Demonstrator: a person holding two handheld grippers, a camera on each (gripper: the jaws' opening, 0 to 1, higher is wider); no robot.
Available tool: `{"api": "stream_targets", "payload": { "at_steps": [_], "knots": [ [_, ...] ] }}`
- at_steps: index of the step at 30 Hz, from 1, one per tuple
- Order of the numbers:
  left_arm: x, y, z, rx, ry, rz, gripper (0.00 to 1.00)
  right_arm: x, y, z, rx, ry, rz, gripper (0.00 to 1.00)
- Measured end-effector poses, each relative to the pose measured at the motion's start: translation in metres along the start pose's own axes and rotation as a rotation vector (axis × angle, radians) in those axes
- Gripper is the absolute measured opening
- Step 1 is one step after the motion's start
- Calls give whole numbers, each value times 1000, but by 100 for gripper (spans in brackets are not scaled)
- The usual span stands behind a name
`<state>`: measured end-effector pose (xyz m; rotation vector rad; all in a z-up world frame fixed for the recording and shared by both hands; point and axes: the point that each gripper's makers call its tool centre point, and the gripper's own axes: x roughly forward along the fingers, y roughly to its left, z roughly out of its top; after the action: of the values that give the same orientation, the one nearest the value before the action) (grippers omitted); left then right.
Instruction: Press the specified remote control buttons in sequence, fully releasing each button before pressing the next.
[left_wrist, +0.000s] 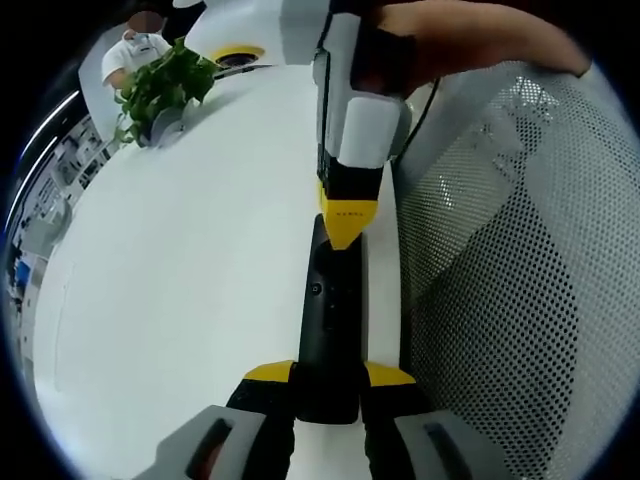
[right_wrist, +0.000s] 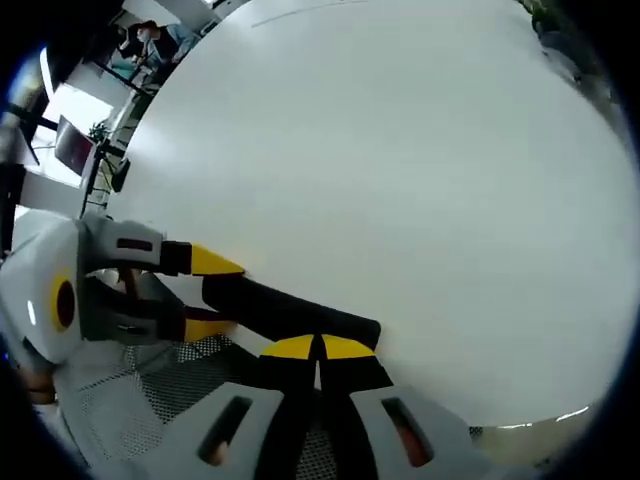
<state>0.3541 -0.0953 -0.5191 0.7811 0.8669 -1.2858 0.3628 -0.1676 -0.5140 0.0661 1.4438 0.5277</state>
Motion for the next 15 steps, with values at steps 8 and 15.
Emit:
{"api": "stream_targets", "payload": {
  "at_steps": [8, 15],
  "knots": [
    [0, 0, 0, -4, -1, 0, 25, 1, 0, 2, -49, 7, -12, 0],
    [0, 0, 0, -3, -4, 0, 25, -1, -2, 8, -94, -37, -49, 0]
  ]
}}
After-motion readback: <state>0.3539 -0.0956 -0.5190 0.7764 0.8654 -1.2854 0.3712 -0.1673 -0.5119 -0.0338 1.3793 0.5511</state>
